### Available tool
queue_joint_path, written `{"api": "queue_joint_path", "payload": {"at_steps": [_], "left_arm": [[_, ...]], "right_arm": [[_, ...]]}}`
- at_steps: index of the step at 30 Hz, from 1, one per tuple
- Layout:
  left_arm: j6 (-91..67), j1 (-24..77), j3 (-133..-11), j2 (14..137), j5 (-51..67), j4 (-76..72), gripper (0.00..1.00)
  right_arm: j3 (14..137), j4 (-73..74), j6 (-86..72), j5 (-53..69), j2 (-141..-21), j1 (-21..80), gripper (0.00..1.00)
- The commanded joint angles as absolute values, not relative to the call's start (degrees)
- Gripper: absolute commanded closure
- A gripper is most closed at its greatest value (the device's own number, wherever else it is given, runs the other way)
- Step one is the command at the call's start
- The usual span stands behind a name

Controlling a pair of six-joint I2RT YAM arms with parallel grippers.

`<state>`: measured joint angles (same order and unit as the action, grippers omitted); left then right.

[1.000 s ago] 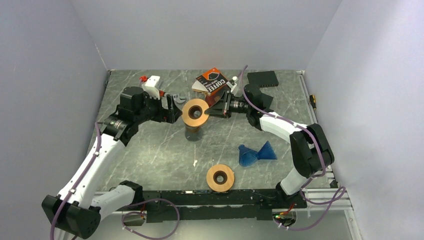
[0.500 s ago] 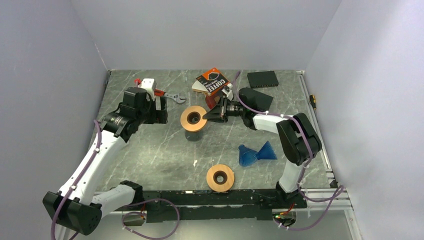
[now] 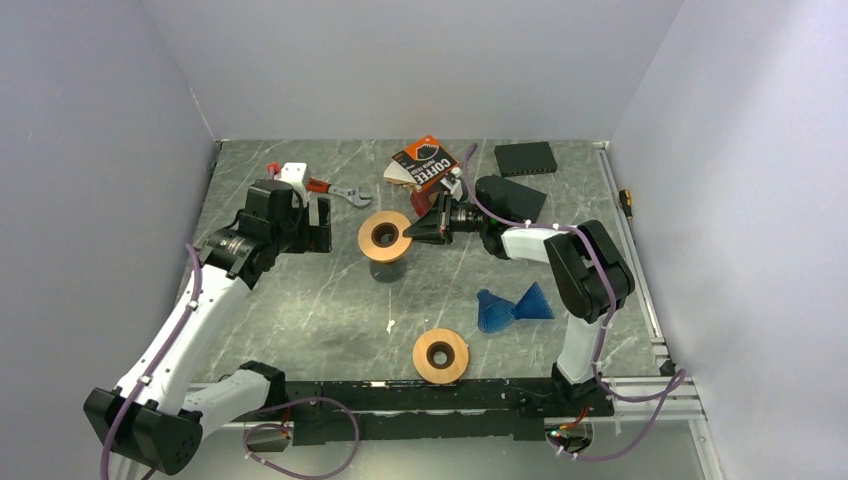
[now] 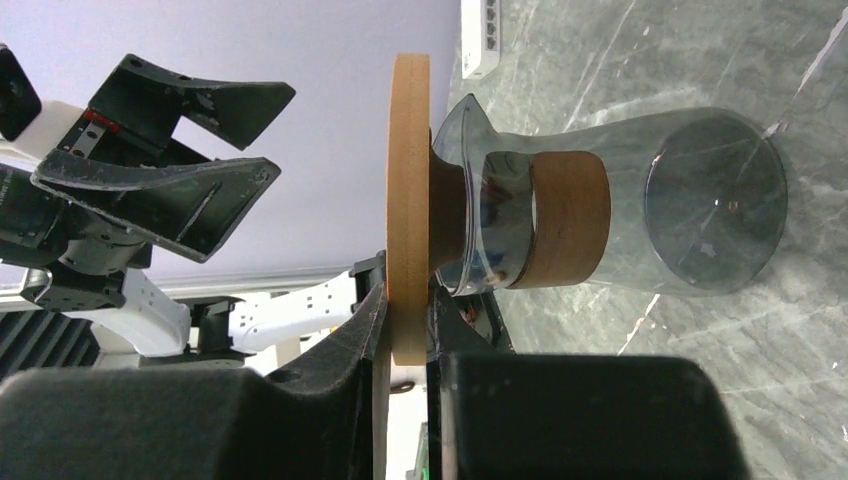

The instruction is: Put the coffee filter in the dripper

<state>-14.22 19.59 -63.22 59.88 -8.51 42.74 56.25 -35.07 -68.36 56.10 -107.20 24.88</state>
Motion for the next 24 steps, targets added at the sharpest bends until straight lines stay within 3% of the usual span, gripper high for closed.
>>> {"api": "queue_joint_path", "payload": {"at_steps": [1, 5, 12, 17, 24], "left_arm": [[-13.9, 19.6, -62.9, 59.5, -9.4, 42.6, 0.00], [-14.2, 19.3, -62.8, 59.3, -9.3, 42.4, 0.01], [-14.5, 19.0, -62.7, 59.6, -9.3, 42.8, 0.00], [-14.5, 19.0, -62.6, 59.5, -9.3, 42.8, 0.00], [-14.7, 18.9, -62.7, 59.6, -9.4, 42.9, 0.00]], "right_arm": [[56.8, -38.2, -68.4, 56.3, -107.0, 24.7, 0.82], [56.8, -37.5, -67.8, 56.4, -106.7, 24.8, 0.70], [56.5, -36.9, -66.9, 56.4, -105.8, 24.9, 0.57], [59.9, -23.9, -57.9, 53.5, -103.5, 25.2, 0.48], [66.6, -6.2, -45.6, 48.5, -102.9, 27.1, 0.43]]}}
